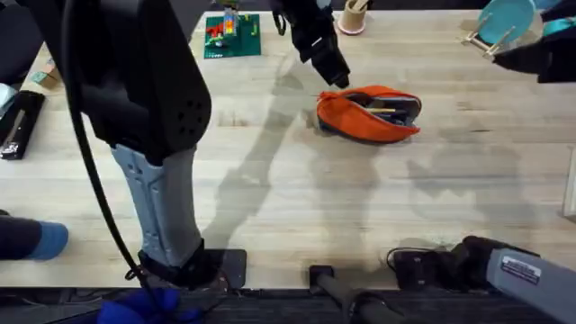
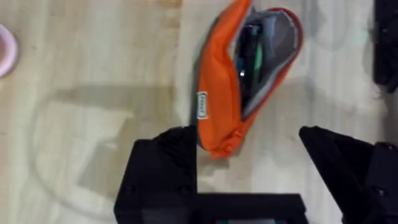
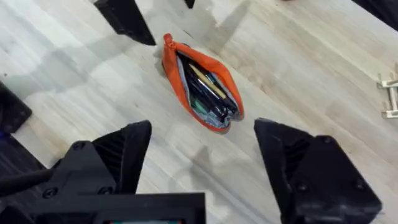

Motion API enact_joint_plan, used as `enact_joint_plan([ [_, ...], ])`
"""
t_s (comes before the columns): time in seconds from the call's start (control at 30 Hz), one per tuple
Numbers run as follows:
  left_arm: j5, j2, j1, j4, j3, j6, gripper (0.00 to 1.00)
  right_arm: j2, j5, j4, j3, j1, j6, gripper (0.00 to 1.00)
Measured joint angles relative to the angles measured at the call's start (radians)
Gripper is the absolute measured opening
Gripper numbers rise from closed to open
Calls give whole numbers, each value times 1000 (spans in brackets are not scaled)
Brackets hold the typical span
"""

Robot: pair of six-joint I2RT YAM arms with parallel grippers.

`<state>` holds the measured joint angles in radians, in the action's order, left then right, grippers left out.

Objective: Unzip the bag, pick up the pens from the table one at a time and place them inside, then zip the bag closed.

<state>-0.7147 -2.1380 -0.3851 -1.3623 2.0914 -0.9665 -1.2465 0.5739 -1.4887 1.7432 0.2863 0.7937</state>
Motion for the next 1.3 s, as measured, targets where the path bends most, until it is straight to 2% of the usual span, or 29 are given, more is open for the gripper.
enact_joint_plan([
  [0.1,8,0,-1,-19,0,-3,995,0,0,0,0,0,0,997],
  [0.23,56,0,-1,-26,0,2,995,0,0,0,0,0,0,997],
  [0.37,86,23,1,-13,0,56,995,0,0,0,0,0,0,997],
  [0.5,108,99,16,-9,0,115,995,0,0,0,0,0,0,997],
  [0.63,112,211,46,26,-29,143,995,0,0,3,0,0,0,997],
  [0.77,113,349,77,108,-170,155,996,0,0,5,0,0,0,998],
  [1.1,120,633,140,376,-653,162,995,0,0,12,0,0,0,997],
  [1.3,93,701,148,450,-804,96,995,0,0,12,0,0,0,998],
])
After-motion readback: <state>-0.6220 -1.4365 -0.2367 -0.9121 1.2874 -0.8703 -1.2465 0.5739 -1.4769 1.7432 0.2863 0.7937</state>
